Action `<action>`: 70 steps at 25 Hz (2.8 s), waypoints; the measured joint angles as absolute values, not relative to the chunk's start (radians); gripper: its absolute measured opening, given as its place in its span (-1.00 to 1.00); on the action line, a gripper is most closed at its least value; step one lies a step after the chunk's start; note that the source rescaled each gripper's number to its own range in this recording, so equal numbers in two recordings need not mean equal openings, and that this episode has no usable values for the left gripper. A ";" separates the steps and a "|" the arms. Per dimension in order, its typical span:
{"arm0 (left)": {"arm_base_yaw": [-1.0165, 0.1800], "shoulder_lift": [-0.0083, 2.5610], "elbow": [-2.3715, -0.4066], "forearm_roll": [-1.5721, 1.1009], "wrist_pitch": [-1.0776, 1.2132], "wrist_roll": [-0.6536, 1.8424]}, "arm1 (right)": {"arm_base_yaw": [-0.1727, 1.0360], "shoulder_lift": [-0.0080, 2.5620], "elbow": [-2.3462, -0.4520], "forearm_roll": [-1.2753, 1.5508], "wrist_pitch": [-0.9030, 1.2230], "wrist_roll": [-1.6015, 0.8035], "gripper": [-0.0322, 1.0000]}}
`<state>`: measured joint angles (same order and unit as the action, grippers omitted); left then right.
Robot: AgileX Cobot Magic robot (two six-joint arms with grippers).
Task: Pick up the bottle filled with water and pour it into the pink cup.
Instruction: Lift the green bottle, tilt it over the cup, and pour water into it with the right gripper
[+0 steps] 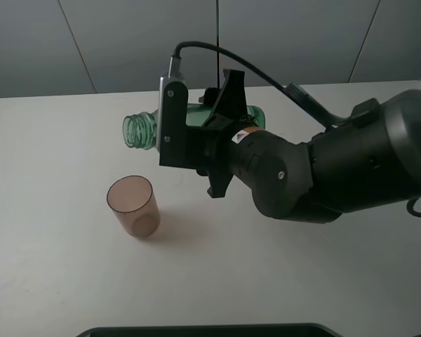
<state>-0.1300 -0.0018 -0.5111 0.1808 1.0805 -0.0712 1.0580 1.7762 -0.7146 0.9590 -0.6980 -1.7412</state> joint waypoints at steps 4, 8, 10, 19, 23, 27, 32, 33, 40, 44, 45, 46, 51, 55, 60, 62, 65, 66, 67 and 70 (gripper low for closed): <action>-0.130 -0.002 -0.511 0.181 1.081 -0.071 | 1.059 1.776 -0.715 0.961 -0.697 -1.783 -0.89; -0.130 -0.002 -0.511 0.181 1.081 -0.071 | 1.059 1.776 -0.715 0.965 -0.697 -1.838 -0.89; -0.130 -0.002 -0.511 0.181 1.081 -0.071 | 1.059 1.776 -0.715 0.976 -0.699 -1.865 -0.89; -0.130 -0.002 -0.511 0.181 1.081 -0.071 | 1.059 1.776 -0.715 1.011 -0.699 -1.930 -0.89; -0.130 -0.002 -0.511 0.181 1.081 -0.071 | 1.059 1.776 -0.715 1.017 -0.699 -1.949 -0.89; -0.130 -0.002 -0.511 0.181 1.081 -0.071 | 1.059 1.776 -0.717 1.032 -0.699 -1.966 -0.89; -0.130 -0.002 -0.511 0.181 1.081 -0.071 | 1.059 1.776 -0.717 1.042 -0.699 -1.986 -0.89; -0.130 -0.002 -0.511 0.181 1.081 -0.071 | 1.059 1.776 -0.717 1.043 -0.699 -1.991 -0.89; -0.130 -0.002 -0.511 0.181 1.081 -0.071 | 1.059 1.776 -0.717 1.072 -0.699 -2.008 -0.89; -0.130 -0.002 -0.511 0.181 1.081 -0.071 | 1.059 1.776 -0.719 1.103 -0.699 -2.046 -0.89; -0.130 -0.002 -0.511 0.181 1.081 -0.071 | 1.059 1.776 -0.719 1.110 -0.699 -2.052 -0.89; -0.130 -0.002 -0.511 0.181 1.081 -0.071 | 1.059 1.776 -0.719 1.115 -0.699 -2.059 -0.89; -0.130 -0.002 -0.511 0.181 1.081 -0.071 | 1.059 1.776 -0.719 1.135 -0.703 -2.087 -0.89; -0.130 -0.002 -0.511 0.181 1.081 -0.071 | 1.059 1.776 -0.719 1.143 -0.703 -2.089 -0.89; -0.130 -0.002 -0.511 0.181 1.081 -0.071 | 1.059 1.776 -0.719 1.148 -0.703 -2.089 -0.89; -0.130 -0.002 -0.511 0.181 1.081 -0.071 | 1.059 1.776 -0.725 1.150 -0.703 -2.089 -0.89; -0.130 -0.002 -0.511 0.181 1.081 -0.067 | 1.059 1.776 -0.745 1.150 -0.703 -2.089 -0.89; -0.130 -0.002 -0.511 0.181 1.081 -0.067 | 1.059 1.776 -0.753 1.150 -0.703 -2.089 -0.89; -0.130 -0.002 -0.511 0.181 1.081 -0.067 | 1.059 1.776 -0.756 1.150 -0.703 -2.089 -0.89; -0.130 -0.002 -0.511 0.181 1.081 -0.067 | 1.059 1.776 -0.771 1.150 -0.703 -2.090 -0.89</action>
<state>-0.1300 -0.0018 -0.5111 0.1808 1.0805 -0.0673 1.0594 1.7762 -0.7712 1.1503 -0.7026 -2.0897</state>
